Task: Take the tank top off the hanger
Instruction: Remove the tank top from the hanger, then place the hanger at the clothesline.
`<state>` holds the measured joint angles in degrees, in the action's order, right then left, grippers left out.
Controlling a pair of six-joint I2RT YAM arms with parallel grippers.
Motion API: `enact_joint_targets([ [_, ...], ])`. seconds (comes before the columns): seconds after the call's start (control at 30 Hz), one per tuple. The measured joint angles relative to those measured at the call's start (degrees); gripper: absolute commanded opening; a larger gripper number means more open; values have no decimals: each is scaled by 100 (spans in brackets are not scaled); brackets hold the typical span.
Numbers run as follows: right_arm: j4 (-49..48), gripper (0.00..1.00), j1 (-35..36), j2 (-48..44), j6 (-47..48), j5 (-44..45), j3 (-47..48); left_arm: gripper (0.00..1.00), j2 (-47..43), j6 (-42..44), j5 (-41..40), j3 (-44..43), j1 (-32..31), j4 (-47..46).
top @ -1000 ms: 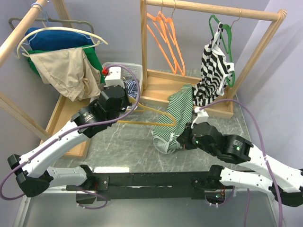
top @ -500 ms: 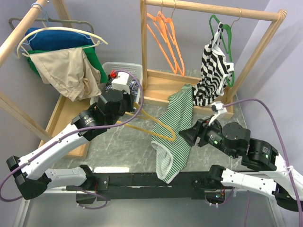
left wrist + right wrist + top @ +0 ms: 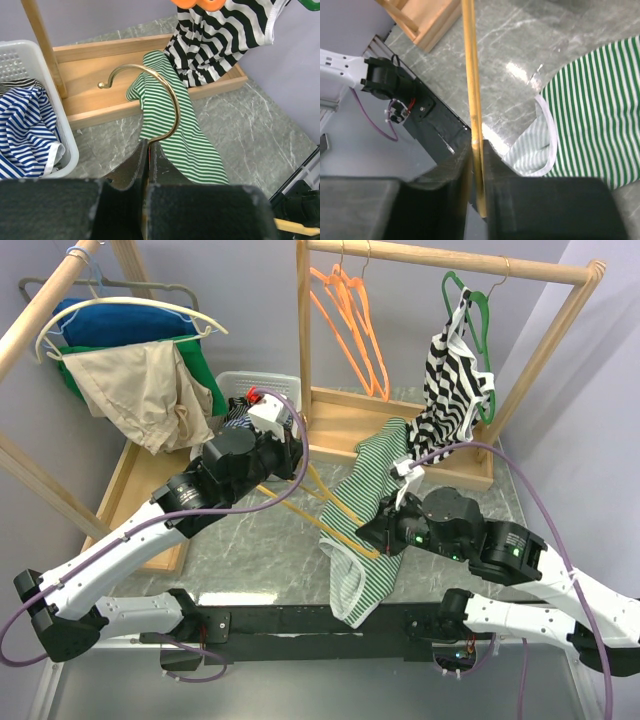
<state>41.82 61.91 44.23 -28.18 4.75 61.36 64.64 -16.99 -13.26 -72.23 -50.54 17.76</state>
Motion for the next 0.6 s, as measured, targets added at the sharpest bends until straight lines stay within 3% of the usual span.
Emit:
enact_joint_targets([
  [0.07, -52, 0, 0, -92, 17, -42, 0, 1, 2, 0, 24, 0, 2, -4],
  [0.17, -98, 0, 4, -227, 22, -127, 0, 1, 7, -7, 63, 0, -2, -68],
  [0.2, -92, 0, 7, -251, 22, -131, 0, 10, 9, -9, 83, 0, -7, -90],
  [0.27, -76, 0, 9, -264, 17, -140, 0, 40, 22, -24, 103, 0, -9, -96],
  [0.33, -44, 0, 9, -258, -26, -127, 0, 53, 57, -22, 109, 0, -4, -101],
  [0.4, 22, 0, 9, -254, -81, -68, 0, 75, 107, -31, 136, 0, -4, -103],
  [0.47, 107, 0, 9, -254, -146, 44, 0, 83, 153, -46, 142, 0, 2, -98],
  [0.5, 179, 0, 9, -256, -210, 125, 2, 92, 164, -70, 140, 0, 0, -101],
  [0.6, 455, 0, 9, -269, -409, 448, 7, 100, 153, -103, 87, 0, 0, -81],
])
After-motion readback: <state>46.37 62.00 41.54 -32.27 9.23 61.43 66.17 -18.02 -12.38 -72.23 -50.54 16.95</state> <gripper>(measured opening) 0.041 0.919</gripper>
